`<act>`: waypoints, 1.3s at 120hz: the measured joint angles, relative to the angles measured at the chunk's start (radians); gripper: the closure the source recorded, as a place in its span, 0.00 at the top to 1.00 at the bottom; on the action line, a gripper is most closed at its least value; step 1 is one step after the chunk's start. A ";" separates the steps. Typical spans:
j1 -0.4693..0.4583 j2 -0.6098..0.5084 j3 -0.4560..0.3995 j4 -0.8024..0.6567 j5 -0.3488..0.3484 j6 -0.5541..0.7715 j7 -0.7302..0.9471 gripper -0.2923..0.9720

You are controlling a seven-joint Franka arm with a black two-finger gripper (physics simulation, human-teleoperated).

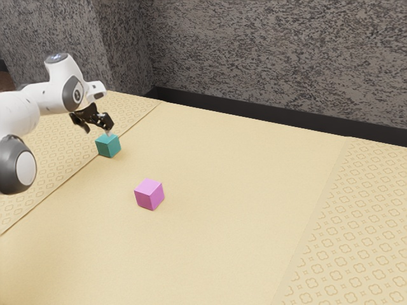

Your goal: Pick up the blue block with one arm, and put the blue block on the pink block with one arm

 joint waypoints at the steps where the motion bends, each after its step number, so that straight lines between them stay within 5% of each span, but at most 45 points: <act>1: 0.000 0.002 0.000 0.001 0.000 0.001 0.003 0.77; 156: 0.011 0.146 -0.029 0.123 -0.007 0.068 0.217 0.77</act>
